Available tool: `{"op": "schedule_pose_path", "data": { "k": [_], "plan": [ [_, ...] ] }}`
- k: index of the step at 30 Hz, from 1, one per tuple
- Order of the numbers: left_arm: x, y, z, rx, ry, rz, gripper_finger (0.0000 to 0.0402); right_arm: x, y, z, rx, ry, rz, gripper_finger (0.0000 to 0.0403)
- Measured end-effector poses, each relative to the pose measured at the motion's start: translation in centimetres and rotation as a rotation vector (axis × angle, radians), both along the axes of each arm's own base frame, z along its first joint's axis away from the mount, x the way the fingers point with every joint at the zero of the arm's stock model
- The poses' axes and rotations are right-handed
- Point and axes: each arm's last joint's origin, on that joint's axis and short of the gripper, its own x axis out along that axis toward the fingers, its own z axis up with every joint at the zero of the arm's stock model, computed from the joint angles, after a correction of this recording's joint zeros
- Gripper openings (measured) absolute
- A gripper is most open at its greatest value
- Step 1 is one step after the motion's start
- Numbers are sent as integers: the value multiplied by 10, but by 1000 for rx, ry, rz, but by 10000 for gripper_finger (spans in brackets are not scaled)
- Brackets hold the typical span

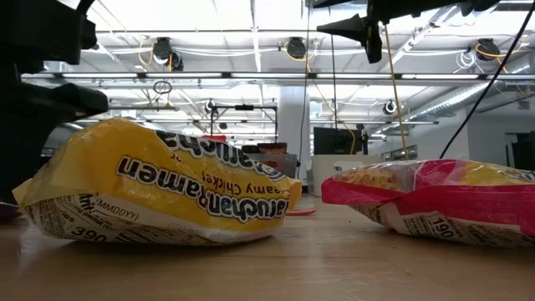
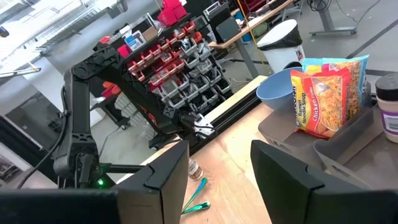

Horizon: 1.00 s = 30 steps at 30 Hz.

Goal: Pick & Place Food Item
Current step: Put the right blue green spoon into the white bin

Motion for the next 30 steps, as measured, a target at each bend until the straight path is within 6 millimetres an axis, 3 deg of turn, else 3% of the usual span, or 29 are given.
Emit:
{"op": "schedule_pose_path", "data": {
  "k": [5, 18, 30],
  "plan": [
    [0, 0, 0, 3, -2, 1, 190, 0, 0, 0, 0, 0, 0, 166],
    [0, 0, 1, 5, -11, 5, 62, 0, 0, 0, 0, 0, 0, 166],
    [1, 2, 3, 25, -13, 13, 6, 0, 0, 0, -3, 1, 1, 166]
  ]
}}
